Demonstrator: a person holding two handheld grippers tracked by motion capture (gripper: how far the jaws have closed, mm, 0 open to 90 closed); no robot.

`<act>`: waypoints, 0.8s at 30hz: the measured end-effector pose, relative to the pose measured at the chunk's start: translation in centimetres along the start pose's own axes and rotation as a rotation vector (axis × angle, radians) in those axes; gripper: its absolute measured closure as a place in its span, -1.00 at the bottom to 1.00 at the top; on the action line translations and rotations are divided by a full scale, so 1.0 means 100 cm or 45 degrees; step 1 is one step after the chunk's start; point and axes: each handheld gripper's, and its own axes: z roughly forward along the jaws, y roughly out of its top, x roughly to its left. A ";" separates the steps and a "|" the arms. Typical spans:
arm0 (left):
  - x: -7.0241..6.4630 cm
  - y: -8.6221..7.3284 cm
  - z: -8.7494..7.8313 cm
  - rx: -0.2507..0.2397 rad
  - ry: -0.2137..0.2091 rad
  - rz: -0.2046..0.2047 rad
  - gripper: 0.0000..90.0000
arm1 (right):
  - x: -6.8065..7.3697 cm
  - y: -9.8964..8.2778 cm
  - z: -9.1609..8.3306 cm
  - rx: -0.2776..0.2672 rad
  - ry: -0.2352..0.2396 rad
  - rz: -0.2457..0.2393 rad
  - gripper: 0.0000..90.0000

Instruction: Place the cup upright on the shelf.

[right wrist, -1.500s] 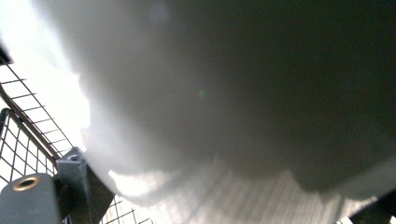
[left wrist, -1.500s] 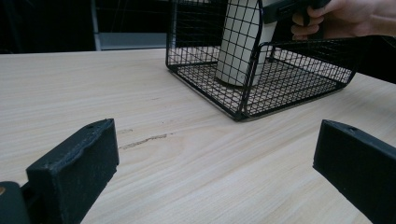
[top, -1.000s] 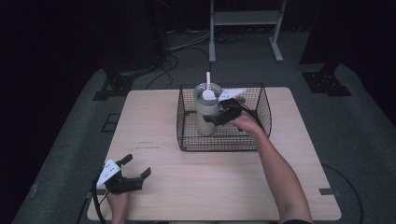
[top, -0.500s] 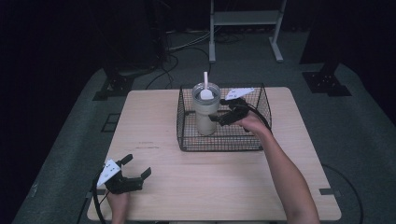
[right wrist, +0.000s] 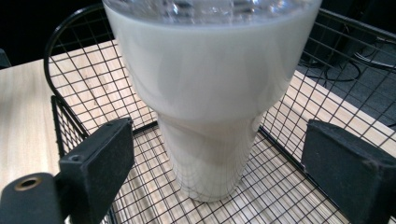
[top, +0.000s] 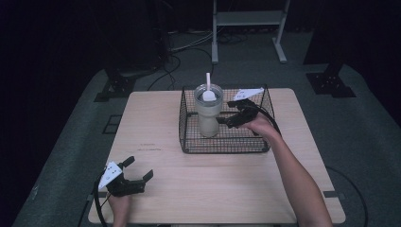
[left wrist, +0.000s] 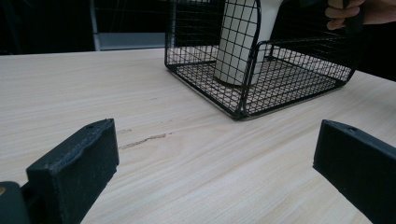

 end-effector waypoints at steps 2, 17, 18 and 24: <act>0.000 0.000 0.000 0.000 0.000 0.001 -1.00 | 0.001 0.001 -0.003 -0.006 -0.006 0.002 -0.80; 0.000 0.000 0.000 0.001 0.002 0.003 -1.00 | 0.004 0.009 -0.026 -0.027 -0.053 -0.002 -0.80; 0.000 0.000 0.000 0.000 0.002 0.003 -1.00 | 0.004 0.010 -0.028 -0.028 -0.056 -0.006 -0.80; 0.000 0.000 0.000 0.003 0.003 0.005 -1.00 | 0.008 0.013 -0.041 -0.035 -0.059 -0.005 -0.80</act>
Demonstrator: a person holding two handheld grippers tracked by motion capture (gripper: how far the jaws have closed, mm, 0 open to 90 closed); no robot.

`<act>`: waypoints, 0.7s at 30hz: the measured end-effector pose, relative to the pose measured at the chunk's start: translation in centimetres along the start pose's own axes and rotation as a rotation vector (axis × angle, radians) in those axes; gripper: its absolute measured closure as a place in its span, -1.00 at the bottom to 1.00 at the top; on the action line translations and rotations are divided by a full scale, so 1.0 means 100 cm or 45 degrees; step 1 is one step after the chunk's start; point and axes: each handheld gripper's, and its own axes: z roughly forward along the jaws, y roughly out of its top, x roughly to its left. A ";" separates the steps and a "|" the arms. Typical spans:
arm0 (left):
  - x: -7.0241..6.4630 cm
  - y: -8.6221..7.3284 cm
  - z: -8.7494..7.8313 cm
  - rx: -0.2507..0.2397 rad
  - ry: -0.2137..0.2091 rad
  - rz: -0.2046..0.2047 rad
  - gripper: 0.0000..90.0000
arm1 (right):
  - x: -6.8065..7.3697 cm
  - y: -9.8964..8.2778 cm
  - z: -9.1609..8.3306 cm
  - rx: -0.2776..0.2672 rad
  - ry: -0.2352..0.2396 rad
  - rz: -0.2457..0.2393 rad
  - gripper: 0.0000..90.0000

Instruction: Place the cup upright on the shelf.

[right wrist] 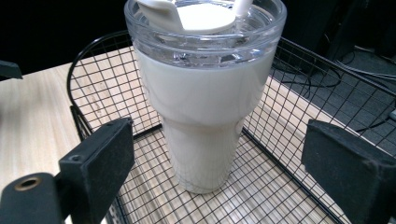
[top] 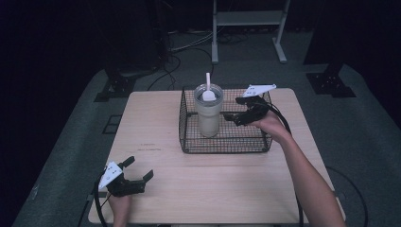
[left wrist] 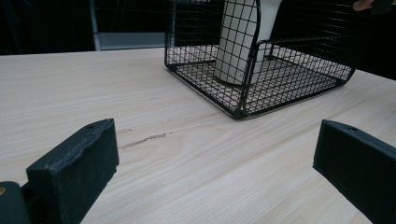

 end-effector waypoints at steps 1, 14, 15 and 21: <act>0.000 0.000 0.000 0.001 0.001 0.001 -1.00 | 0.000 0.000 -0.002 0.000 -0.002 -0.003 -0.80; 0.000 0.000 0.000 0.003 0.000 0.004 -1.00 | 0.007 -0.003 -0.022 -0.036 0.007 -0.007 -0.80; -0.001 0.000 0.000 0.002 0.000 0.004 -1.00 | 0.007 -0.005 -0.023 -0.040 0.004 -0.001 -0.80; -0.001 0.000 0.001 0.008 0.002 0.011 -1.00 | 0.009 -0.014 -0.027 -0.029 -0.002 0.020 -0.80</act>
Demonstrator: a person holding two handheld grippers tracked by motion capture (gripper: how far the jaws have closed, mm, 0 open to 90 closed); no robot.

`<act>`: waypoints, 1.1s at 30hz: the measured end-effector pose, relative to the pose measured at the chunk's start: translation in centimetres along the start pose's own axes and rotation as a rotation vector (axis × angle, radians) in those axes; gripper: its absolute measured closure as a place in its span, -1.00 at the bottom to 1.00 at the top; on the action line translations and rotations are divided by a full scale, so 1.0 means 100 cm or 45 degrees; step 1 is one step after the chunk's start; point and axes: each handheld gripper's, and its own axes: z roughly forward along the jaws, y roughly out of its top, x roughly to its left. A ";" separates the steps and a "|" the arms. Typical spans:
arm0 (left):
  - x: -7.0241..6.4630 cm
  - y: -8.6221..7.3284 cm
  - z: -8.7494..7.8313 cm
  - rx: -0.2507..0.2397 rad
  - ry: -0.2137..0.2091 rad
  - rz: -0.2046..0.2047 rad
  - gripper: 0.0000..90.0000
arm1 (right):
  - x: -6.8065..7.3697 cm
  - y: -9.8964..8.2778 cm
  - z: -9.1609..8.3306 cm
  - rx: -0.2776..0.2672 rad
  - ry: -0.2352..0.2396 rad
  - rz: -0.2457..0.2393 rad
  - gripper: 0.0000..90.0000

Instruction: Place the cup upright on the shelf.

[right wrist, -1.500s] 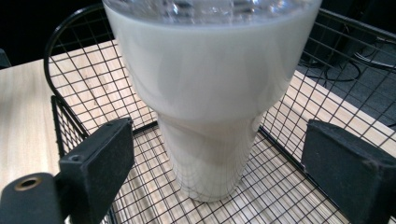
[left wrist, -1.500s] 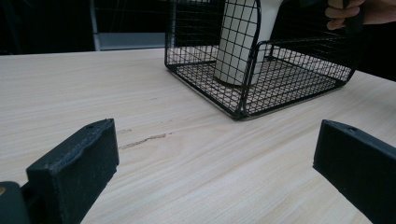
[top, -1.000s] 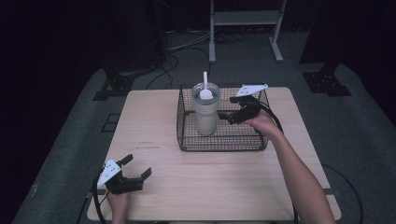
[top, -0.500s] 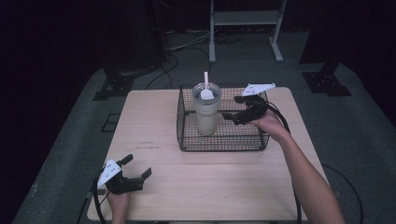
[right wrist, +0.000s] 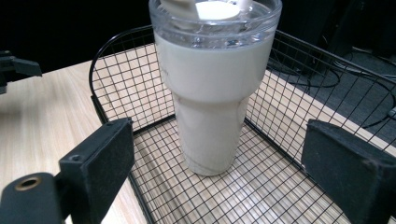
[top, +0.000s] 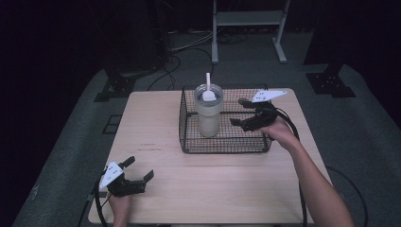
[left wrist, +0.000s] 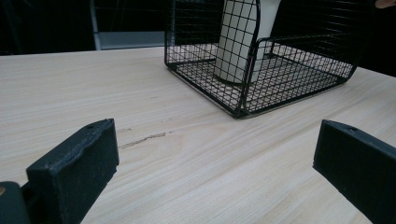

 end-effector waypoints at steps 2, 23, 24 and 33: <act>0.000 0.000 0.000 0.001 0.001 -0.001 -1.00 | 0.000 -0.001 0.000 -0.001 0.002 0.001 -0.80; -0.001 0.000 0.001 0.003 0.005 0.006 -1.00 | 0.018 -0.020 -0.016 -0.003 0.030 -0.040 -0.80; -0.001 0.000 0.001 0.003 0.005 0.006 -1.00 | 0.019 -0.021 -0.017 -0.005 0.031 -0.037 -0.80; -0.001 0.000 0.001 0.004 0.005 0.005 -1.00 | 0.023 -0.030 -0.023 -0.011 0.038 -0.037 -0.80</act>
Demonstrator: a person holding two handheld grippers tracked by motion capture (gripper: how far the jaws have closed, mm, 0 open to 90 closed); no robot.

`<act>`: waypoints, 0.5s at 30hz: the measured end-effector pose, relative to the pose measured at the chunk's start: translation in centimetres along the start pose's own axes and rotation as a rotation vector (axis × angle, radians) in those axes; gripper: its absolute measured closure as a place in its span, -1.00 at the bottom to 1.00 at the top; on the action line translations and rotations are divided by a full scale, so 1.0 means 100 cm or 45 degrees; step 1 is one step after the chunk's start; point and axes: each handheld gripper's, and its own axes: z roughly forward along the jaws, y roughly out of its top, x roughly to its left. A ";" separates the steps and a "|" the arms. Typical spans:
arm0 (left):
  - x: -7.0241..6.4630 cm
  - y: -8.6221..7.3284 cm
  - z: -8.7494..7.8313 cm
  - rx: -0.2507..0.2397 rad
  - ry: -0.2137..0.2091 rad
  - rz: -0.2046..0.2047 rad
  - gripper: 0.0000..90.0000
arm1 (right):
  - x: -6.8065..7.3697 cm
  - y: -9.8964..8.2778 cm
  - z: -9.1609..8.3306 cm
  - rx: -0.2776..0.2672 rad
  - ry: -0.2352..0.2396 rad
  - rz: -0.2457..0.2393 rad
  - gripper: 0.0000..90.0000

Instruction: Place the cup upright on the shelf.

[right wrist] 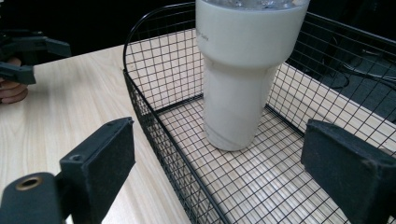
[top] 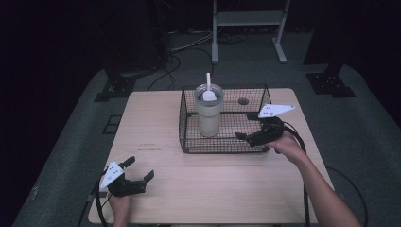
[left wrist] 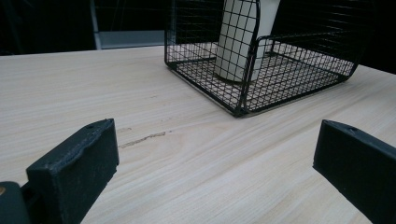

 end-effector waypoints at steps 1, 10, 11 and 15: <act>0.000 0.000 0.000 0.001 0.000 0.001 -1.00 | 0.002 -0.002 -0.001 -0.001 0.005 -0.001 -0.80; 0.000 0.000 0.000 -0.001 0.000 -0.001 -1.00 | 0.009 -0.011 -0.006 -0.002 0.020 -0.002 -0.80; 0.000 0.000 0.000 0.002 0.001 0.002 -1.00 | 0.010 -0.012 -0.006 -0.002 0.021 -0.004 -0.80; 0.000 0.000 0.000 0.003 0.001 0.004 -1.00 | 0.014 -0.017 -0.007 0.004 0.038 -0.003 -0.80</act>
